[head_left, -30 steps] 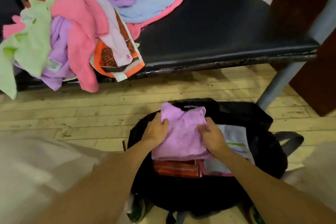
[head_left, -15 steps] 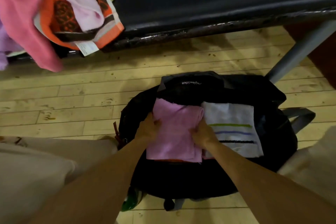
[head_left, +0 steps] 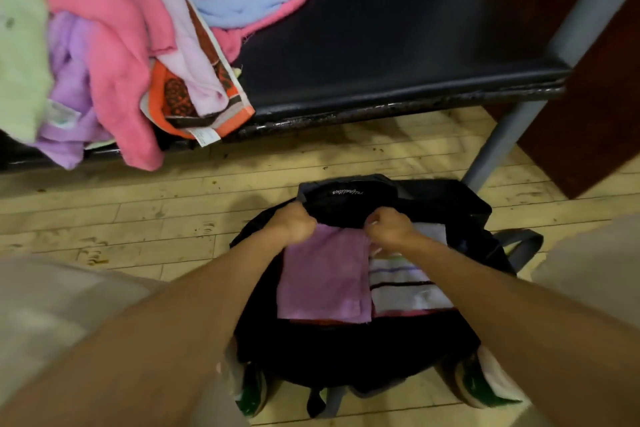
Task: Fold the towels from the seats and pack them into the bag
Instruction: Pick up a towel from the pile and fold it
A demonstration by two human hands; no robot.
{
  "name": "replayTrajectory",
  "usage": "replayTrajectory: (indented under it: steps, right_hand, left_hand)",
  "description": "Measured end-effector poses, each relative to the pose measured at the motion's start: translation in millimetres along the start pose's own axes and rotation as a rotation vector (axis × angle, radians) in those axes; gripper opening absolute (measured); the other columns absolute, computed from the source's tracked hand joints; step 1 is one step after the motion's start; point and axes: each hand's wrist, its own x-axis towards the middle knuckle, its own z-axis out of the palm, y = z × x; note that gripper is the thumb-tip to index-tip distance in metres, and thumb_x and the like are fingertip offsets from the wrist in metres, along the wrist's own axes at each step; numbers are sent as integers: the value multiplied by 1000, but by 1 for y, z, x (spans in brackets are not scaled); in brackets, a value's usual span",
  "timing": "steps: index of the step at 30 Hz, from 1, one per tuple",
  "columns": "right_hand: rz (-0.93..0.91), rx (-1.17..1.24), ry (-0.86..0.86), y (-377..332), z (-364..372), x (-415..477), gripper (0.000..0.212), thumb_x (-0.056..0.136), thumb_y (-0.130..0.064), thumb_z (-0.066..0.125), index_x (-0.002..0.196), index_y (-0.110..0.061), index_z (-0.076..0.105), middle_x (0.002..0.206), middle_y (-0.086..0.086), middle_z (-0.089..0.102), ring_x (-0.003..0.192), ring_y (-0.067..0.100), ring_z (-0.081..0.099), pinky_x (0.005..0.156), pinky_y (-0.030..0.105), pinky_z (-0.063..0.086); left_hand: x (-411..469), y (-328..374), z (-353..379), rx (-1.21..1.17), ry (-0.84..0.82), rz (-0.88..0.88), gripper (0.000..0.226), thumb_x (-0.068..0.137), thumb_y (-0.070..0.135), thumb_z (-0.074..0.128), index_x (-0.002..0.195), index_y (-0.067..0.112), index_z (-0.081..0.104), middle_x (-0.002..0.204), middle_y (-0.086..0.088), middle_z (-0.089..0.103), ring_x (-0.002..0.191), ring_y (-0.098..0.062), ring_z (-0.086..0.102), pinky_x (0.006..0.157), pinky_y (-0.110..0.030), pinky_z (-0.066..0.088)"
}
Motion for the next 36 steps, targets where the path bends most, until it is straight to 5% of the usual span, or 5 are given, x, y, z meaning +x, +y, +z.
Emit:
replayTrajectory:
  steps: [7,13,23,31,36]
  right_hand:
    - [-270,235,15,-96,-76,-51,8,98,-11,52,94,-14,58,103,10,66,76,27,68,60,29,57]
    - [-463,249,70,-176,-113,-72,9,98,-19,54,101,-15,62,101,8,70,75,23,72,67,33,60]
    - [-662,133,133,-272,-57,-32,12,92,-17,62,102,-17,68,97,1,71,89,18,68,82,37,58]
    - [-743,110,113,-336,-9,-7,44,91,-30,65,129,-12,53,120,5,61,107,22,59,92,37,49]
    - [-767,-168,294,-356,8,-1,21,88,-25,64,73,-15,54,79,3,52,79,22,50,61,29,38]
  left_hand:
    - [-52,57,-73,-90,99,271,21,86,6,52,95,-2,69,83,-9,63,78,-21,58,70,-30,45]
    - [-82,59,-157,-248,195,459,19,93,8,51,90,22,63,89,-1,68,86,-16,66,78,-25,52]
    - [-96,36,-226,-616,667,444,26,88,3,48,79,22,62,84,-3,65,76,-17,60,67,-25,47]
    - [-95,3,-251,-674,933,304,23,81,14,49,98,15,64,98,-6,65,96,-27,61,85,-38,51]
    - [-96,1,-256,-855,985,275,25,82,1,44,97,12,61,98,-7,60,89,-24,56,78,-33,47]
